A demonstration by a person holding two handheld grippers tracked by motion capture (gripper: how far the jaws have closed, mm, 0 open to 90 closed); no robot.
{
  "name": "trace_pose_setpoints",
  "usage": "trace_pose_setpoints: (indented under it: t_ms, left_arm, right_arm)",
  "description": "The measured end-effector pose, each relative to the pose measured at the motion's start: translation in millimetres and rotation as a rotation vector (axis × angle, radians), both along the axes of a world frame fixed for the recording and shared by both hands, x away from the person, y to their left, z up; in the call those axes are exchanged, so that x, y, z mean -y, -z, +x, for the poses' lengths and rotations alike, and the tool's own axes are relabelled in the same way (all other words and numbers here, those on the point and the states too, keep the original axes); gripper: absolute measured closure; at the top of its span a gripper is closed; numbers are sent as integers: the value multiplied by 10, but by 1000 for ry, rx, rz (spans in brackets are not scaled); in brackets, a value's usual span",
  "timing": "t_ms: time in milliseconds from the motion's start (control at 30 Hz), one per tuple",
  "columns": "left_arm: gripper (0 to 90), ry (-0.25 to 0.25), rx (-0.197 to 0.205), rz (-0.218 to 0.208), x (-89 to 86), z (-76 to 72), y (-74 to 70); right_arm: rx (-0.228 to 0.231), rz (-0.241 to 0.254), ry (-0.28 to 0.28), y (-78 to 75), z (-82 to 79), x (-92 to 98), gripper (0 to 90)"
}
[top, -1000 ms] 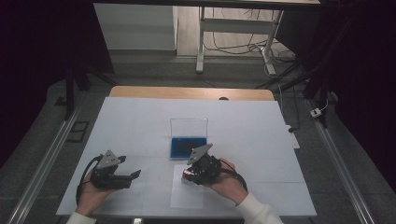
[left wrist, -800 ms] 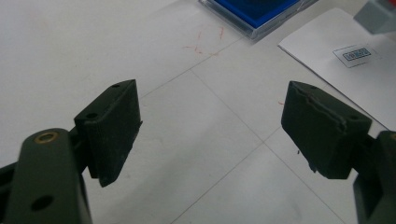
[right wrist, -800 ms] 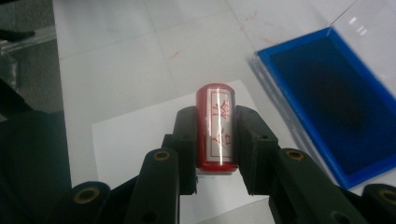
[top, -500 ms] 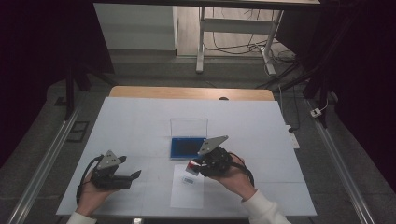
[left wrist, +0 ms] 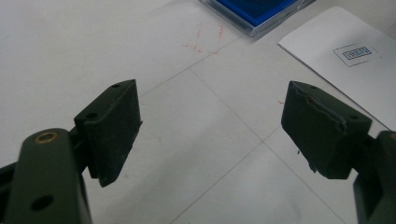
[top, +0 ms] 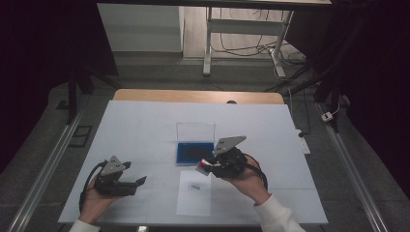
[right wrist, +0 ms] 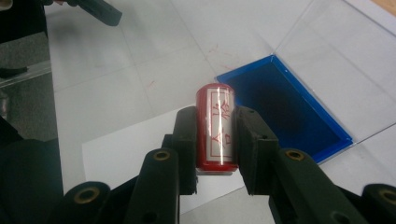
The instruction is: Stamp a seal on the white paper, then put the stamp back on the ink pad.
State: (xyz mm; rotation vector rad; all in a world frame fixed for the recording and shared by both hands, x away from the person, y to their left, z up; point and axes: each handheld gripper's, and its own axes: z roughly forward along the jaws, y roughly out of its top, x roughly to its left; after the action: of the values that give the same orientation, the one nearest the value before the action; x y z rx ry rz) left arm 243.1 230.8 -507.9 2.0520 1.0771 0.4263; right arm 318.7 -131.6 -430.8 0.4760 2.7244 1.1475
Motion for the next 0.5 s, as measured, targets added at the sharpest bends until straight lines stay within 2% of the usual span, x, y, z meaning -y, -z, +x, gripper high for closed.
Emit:
trace_pose_setpoints:
  t_ms: [500]
  left_arm:
    - [203, 0, 1, 3, -2, -4, 2]
  right_arm:
    - [19, 35, 31, -61, 64, 67, 704]
